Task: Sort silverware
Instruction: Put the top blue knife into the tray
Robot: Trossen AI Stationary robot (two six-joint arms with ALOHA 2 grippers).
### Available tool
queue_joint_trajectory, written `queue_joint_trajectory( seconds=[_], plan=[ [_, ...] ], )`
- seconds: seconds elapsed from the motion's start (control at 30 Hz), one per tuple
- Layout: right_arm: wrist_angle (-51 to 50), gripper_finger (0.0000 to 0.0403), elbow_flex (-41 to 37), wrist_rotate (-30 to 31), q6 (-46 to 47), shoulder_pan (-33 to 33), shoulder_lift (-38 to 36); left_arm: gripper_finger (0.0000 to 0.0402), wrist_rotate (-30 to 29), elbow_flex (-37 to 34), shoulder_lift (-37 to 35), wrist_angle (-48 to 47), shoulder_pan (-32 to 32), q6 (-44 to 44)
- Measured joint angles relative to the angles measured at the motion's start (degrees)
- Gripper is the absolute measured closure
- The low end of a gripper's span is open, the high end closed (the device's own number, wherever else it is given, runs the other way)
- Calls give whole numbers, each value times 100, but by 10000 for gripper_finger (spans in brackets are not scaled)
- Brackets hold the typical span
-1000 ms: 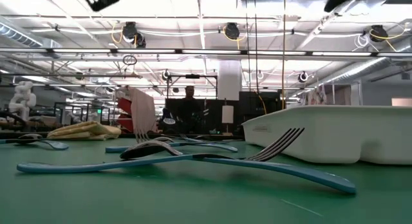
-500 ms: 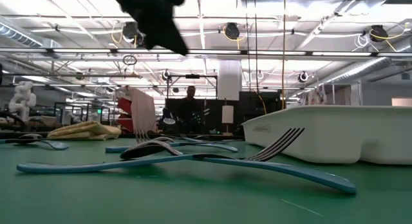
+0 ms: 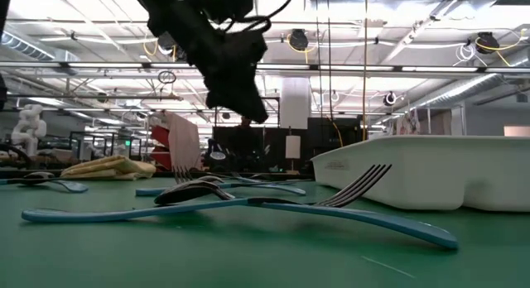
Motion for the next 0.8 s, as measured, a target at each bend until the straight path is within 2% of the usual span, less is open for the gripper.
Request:
queue_joint_trajectory(
  seconds=[0.07, 0.13, 0.2, 0.3, 0.4, 0.6, 0.8],
  plan=[
    [-1, 202, -178, -14, 295, 120, 0, 311, -404, 68, -40, -252, 228, 415],
    [-6, 202, -373, -23, 517, 214, 0, 311, -304, 215, -77, -479, 519, 1155],
    [-9, 202, -551, -25, 609, 316, 2, 311, 257, 362, -85, -746, 867, 1940],
    [-6, 202, -776, -110, 761, 479, 2, 311, 1399, 391, -70, -1143, 1460, 3040],
    [-10, 202, -959, -461, 897, 684, 2, 311, 2086, 400, -76, -1426, 2005, 3774],
    [-9, 202, -1168, -755, 1686, 1228, 4, 311, 2179, 402, -74, -1936, 2630, 4872],
    [0, 202, -1173, -760, 2209, 1479, 4, 311, 2111, 402, 75, -1930, 2808, 5909]
  ],
)
